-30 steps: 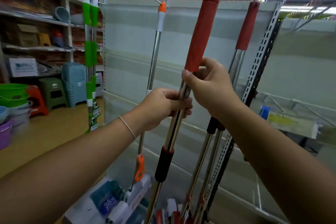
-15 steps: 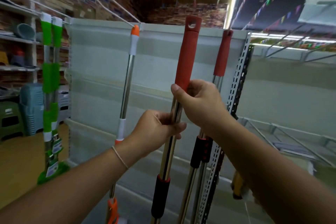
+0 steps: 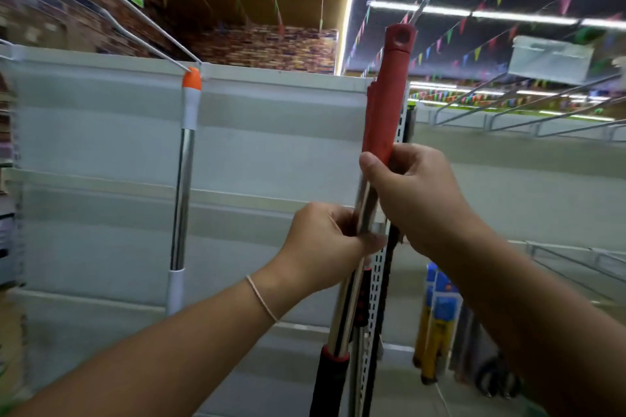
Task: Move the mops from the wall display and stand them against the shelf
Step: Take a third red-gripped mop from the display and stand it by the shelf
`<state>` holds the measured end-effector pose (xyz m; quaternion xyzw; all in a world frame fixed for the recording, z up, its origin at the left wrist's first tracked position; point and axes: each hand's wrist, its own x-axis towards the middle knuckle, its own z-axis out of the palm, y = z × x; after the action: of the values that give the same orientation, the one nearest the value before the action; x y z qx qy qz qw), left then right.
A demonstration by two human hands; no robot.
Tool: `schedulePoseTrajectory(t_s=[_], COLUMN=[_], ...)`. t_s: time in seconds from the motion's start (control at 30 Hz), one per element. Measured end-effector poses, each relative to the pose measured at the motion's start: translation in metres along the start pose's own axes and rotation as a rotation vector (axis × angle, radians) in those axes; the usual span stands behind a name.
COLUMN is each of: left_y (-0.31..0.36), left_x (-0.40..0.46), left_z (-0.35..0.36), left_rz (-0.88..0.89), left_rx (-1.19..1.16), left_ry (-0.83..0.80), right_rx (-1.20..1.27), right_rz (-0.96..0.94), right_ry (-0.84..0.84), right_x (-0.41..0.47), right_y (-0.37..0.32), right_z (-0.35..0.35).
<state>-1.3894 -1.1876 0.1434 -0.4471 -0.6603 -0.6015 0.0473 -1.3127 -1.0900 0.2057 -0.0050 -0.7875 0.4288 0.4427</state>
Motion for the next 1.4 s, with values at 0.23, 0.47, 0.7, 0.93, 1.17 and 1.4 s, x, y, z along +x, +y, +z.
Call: schedulePoseTrajectory(t_s=[0.23,0.47,0.7,0.93,1.17,1.4], left_y=[0.001,-0.003,-0.01,-0.016,-0.029,-0.048], left_x=[0.01,0.025,0.033,0.039,0.051,0.062], left_z=[0.016,0.018,0.021,0.02,0.022,0.027], left_rz=[0.065,0.06,0.045,0.022,-0.02,-0.054], left_rx=[0.049,0.083,0.096,0.087,0.099,0.101], left_ry=[0.048,0.068,0.061,0.039,0.043,0.042], right_rx=[0.019,0.01,0.019,0.015,-0.025,-0.071], right_rz=[0.007,-0.005,-0.01,0.033,0.076,0.106], right_ry=[-0.005,-0.017,-0.015,-0.019,-0.018,-0.037], right_x=[0.005,0.018,0.023,0.029,0.041,0.057], right_y=[0.001,0.01,0.019,0.024,0.037,0.058], right_z=[-0.018,-0.018,-0.018,-0.014,-0.008,0.001])
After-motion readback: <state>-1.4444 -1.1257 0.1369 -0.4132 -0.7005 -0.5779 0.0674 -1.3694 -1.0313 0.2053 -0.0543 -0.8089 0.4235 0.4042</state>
